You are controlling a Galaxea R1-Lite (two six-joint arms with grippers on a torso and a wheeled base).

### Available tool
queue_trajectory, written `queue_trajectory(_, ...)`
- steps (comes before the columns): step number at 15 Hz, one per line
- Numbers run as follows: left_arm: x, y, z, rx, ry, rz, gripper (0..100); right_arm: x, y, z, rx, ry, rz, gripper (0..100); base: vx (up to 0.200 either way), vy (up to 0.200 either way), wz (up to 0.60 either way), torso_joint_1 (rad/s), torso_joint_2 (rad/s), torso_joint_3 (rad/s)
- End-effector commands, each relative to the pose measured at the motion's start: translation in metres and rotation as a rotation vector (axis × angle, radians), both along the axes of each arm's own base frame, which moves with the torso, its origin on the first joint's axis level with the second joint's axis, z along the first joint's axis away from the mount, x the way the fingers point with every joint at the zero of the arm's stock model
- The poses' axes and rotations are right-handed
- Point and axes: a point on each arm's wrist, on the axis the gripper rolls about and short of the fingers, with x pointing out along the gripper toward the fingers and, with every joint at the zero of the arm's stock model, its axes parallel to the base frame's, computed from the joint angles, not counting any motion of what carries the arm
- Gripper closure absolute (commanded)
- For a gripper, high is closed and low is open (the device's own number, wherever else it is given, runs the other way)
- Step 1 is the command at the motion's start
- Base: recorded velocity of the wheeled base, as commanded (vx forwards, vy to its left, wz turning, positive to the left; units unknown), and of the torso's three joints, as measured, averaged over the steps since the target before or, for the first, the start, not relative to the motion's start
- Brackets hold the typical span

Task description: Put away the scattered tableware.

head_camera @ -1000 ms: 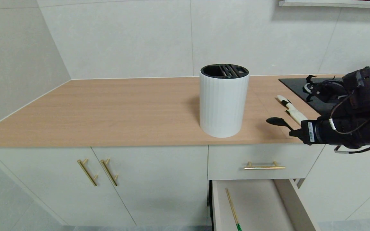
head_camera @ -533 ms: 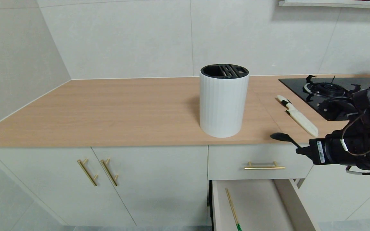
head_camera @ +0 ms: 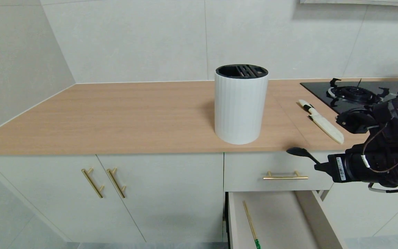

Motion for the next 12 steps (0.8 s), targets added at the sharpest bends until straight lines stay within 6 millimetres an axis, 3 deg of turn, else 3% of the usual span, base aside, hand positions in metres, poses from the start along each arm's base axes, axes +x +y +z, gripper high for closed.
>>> queue_trajectory(1,0.0,0.0,0.0,-0.001,0.002,0.0,0,0.002,0.001,-0.004,-0.005,0.013,0.001,100,0.0,0.0,0.0,-0.178,0.43,0.251)
queue_trajectory(12,0.0,0.0,0.0,-0.001,0.002,0.0,0,0.019,0.007,-0.028,-0.039,0.101,0.0,100,0.0,0.0,0.0,-0.172,0.46,0.286)
